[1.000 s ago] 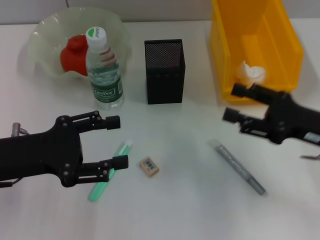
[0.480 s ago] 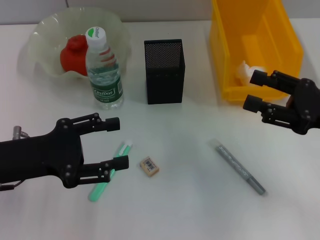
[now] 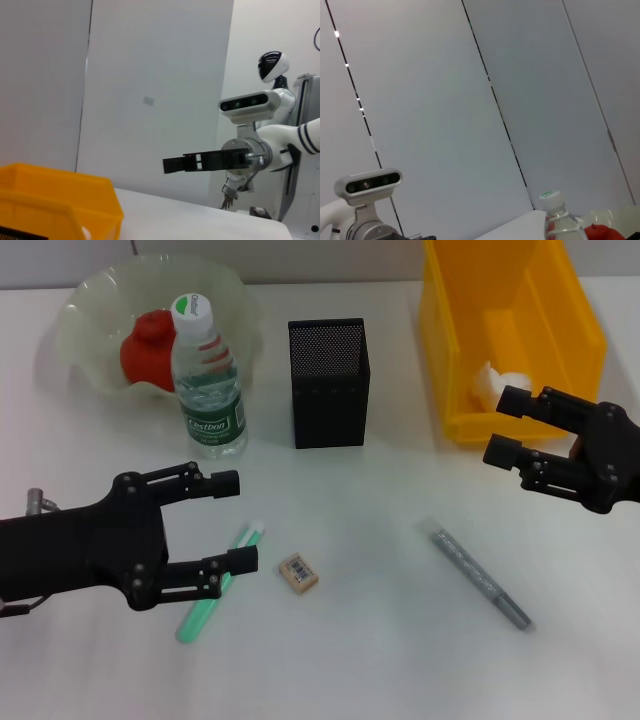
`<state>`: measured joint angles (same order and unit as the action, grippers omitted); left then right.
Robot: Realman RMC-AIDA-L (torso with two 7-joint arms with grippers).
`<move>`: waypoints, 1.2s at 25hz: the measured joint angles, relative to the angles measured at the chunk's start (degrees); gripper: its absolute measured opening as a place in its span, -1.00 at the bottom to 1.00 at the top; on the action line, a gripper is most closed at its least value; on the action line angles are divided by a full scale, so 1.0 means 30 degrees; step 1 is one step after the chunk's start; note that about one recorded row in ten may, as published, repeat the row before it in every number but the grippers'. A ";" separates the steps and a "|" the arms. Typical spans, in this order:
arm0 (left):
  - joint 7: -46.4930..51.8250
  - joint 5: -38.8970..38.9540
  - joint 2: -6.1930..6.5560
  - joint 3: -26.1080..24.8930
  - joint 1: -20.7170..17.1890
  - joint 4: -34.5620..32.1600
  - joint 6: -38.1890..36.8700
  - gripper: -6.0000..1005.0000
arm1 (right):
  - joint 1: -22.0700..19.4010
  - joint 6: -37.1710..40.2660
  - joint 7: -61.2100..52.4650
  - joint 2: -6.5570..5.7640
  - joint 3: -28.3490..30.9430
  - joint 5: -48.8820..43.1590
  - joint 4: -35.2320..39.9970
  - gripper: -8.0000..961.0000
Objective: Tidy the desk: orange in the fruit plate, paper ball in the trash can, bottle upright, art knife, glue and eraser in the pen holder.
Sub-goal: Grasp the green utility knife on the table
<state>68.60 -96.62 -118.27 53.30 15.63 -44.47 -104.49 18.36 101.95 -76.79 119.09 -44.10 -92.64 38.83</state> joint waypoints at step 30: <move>1.7747 -1.0551 -0.0025 0.1761 0.4071 -0.7605 0.4304 0.54 | 0.0109 0.0225 0.2272 0.0027 -0.0324 -0.3397 0.0022 0.59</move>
<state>121.84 -128.27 -118.34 58.58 27.84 -67.28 -91.58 18.69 102.63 -69.98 119.17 -45.07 -102.83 38.89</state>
